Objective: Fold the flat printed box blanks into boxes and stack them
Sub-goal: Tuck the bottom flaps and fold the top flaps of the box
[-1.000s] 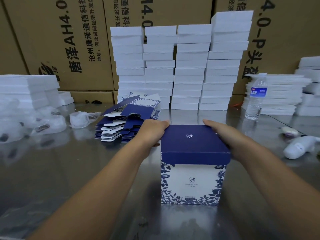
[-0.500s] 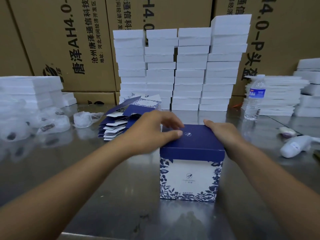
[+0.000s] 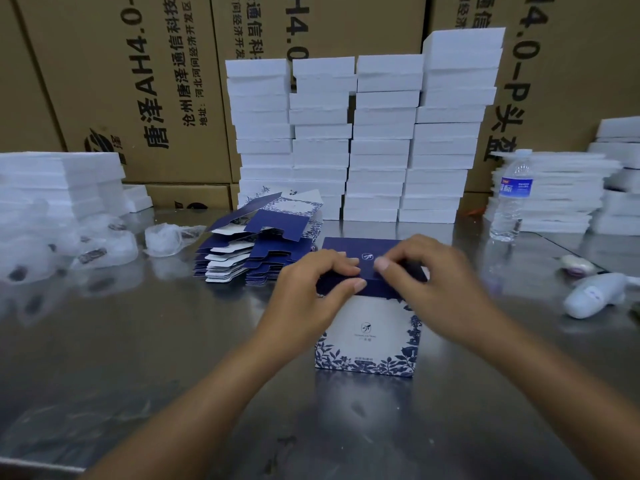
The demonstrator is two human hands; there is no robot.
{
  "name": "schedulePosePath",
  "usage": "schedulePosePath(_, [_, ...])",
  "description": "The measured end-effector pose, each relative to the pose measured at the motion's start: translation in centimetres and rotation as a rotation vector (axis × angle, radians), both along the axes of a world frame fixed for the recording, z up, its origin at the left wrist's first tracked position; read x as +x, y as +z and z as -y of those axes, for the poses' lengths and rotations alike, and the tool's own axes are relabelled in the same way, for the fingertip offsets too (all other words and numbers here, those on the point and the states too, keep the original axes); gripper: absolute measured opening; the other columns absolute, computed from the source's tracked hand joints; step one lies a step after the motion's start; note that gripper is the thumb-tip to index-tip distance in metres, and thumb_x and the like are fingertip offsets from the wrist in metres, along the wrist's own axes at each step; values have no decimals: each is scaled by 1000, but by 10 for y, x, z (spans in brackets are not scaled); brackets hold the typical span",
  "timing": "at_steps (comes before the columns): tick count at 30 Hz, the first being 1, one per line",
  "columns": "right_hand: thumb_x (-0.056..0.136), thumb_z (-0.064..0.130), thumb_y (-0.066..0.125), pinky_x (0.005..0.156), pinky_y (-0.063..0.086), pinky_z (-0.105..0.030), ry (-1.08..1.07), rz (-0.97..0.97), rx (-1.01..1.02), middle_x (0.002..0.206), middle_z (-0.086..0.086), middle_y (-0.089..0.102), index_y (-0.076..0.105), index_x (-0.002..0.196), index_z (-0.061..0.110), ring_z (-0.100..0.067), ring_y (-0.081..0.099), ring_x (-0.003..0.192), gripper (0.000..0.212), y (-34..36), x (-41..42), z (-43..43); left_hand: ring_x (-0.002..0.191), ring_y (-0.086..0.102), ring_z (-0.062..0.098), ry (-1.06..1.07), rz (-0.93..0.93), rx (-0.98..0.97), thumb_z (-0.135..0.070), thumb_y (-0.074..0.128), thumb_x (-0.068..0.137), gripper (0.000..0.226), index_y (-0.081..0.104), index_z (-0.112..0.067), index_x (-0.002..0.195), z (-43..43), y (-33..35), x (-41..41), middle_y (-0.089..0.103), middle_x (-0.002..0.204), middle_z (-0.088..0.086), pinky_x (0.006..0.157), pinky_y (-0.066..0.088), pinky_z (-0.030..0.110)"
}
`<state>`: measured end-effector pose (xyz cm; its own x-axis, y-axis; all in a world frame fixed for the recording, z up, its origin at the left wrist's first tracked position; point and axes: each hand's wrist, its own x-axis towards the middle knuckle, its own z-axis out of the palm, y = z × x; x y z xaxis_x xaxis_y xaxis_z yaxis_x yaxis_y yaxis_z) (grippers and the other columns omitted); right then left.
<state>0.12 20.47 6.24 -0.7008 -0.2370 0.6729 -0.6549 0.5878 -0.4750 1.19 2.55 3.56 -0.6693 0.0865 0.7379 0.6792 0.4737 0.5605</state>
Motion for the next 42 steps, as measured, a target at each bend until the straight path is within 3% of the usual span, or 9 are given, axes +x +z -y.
schedulePosePath(5, [87,41,54,72,38,-14,-65,-186,-36,88,14,56,62,84,27,-3,48,88,17,-31,-4,7,109,54,-4,28,-113,19,-21,64,85,10,59,-28,90,-8,-12,-5,62,98,-20,90,38,8])
schedulePosePath(9, [88,36,51,72,41,-22,-148,-300,-111,90,3,57,68,87,12,-10,48,89,30,-45,-9,18,106,55,0,41,-105,4,-22,61,85,4,62,-19,88,-8,-12,-10,60,94,-21,89,38,7])
schedulePosePath(14, [87,27,57,71,47,-29,-151,-269,-133,89,0,59,69,86,10,-15,53,90,20,-43,-11,24,103,57,7,52,-76,-3,-17,63,86,7,63,-10,86,-6,-9,-14,60,92,-19,87,40,10])
schedulePosePath(18, [83,31,65,85,52,-37,-84,-246,-214,95,3,70,74,90,13,-17,64,100,22,-37,-7,13,102,56,3,56,-71,-22,-21,64,85,8,65,-13,85,-4,-7,-13,59,91,-25,91,40,17])
schedulePosePath(23, [78,27,65,94,49,-30,-99,-286,-262,97,9,67,74,93,11,-13,64,103,24,-38,-1,7,102,51,-4,102,-91,-60,-29,64,83,9,68,-23,88,0,-7,-13,60,95,-30,95,34,24])
schedulePosePath(27, [78,23,65,92,48,-28,-99,-267,-246,96,11,65,74,91,10,-12,64,101,21,-36,-2,8,109,57,3,42,-101,-47,-9,68,84,13,71,-9,97,11,-7,-14,65,102,-14,94,45,20])
schedulePosePath(33, [79,14,71,94,47,-23,-93,-221,-265,97,11,66,74,91,10,-11,63,104,13,-38,-5,7,107,60,-1,24,-78,-34,-1,68,83,3,69,-1,86,22,-3,-14,68,100,-8,92,48,17])
schedulePosePath(38, [73,36,64,92,47,-16,12,-46,-393,100,16,67,71,92,28,1,60,107,22,-36,-6,2,105,60,-5,4,-21,-21,-4,68,84,4,68,-7,81,22,0,-13,68,98,-10,92,47,18])
schedulePosePath(42, [68,42,66,86,54,-34,45,59,-515,99,25,67,69,84,42,1,62,105,17,-36,-8,-6,110,57,-6,-48,62,-22,-8,67,86,11,67,-18,81,28,3,-15,67,101,-15,104,40,29])
